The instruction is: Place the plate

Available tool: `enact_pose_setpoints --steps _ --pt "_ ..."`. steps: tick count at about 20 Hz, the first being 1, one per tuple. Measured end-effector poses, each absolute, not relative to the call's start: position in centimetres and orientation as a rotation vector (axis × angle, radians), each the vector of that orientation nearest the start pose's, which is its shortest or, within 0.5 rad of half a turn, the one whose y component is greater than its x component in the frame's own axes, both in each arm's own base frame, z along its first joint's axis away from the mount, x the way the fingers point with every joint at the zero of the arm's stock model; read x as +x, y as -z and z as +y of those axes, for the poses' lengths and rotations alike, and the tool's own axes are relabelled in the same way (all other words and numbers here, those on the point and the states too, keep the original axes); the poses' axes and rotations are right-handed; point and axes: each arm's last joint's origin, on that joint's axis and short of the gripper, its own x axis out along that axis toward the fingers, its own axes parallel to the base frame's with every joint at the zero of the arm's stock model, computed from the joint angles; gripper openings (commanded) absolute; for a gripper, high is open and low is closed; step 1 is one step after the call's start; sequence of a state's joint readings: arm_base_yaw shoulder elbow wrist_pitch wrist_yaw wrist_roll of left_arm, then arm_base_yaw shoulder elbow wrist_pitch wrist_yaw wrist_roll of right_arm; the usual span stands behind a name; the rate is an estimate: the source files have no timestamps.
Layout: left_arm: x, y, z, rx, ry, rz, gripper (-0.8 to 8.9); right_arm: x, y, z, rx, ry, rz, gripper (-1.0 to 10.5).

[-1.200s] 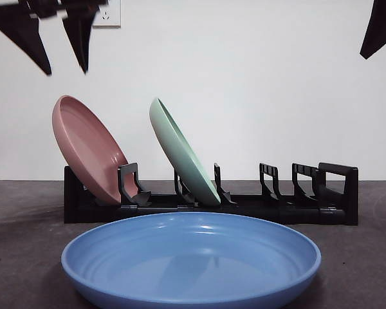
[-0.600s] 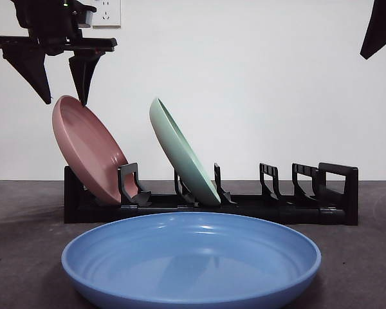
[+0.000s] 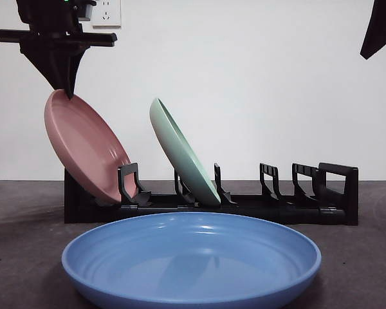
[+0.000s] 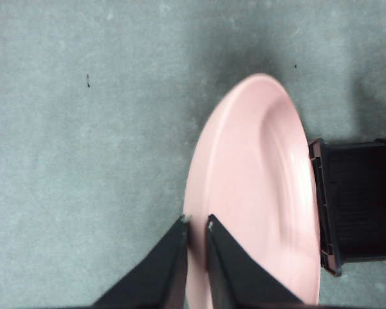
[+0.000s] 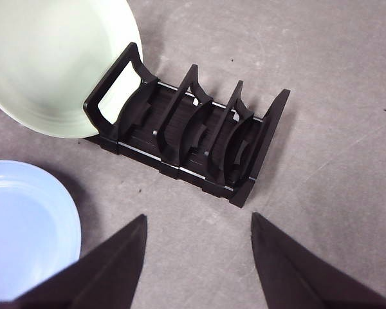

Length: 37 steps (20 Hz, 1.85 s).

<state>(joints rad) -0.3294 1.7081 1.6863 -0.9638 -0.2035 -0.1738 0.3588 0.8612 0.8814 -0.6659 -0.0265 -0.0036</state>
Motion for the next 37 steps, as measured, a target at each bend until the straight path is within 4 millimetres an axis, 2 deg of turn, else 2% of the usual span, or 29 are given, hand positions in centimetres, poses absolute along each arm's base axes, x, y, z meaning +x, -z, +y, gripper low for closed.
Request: enact_pose_setpoints --steps 13,24,30,32,34,37 --pt "32.8 -38.2 -10.2 0.188 -0.074 0.908 0.16 15.8 -31.0 6.0 -0.112 -0.372 0.646 2.6" --pt "31.9 -39.8 -9.9 0.21 -0.064 0.91 0.16 15.7 -30.9 6.0 -0.115 -0.372 0.664 2.6" --pt "28.1 -43.2 -8.8 0.177 -0.053 0.813 0.16 15.7 -30.9 6.0 -0.115 -0.372 0.664 2.6" --pt "27.0 -43.7 -8.4 0.163 -0.05 0.782 0.16 15.7 -30.9 6.0 -0.115 -0.372 0.664 2.6" --pt "25.8 -43.0 -8.3 0.152 -0.036 0.761 0.16 15.7 -30.9 6.0 -0.116 -0.372 0.665 2.6" --pt "22.9 -40.7 -7.9 0.113 0.0 0.749 0.16 15.6 -30.8 5.9 -0.116 -0.372 0.667 2.6"
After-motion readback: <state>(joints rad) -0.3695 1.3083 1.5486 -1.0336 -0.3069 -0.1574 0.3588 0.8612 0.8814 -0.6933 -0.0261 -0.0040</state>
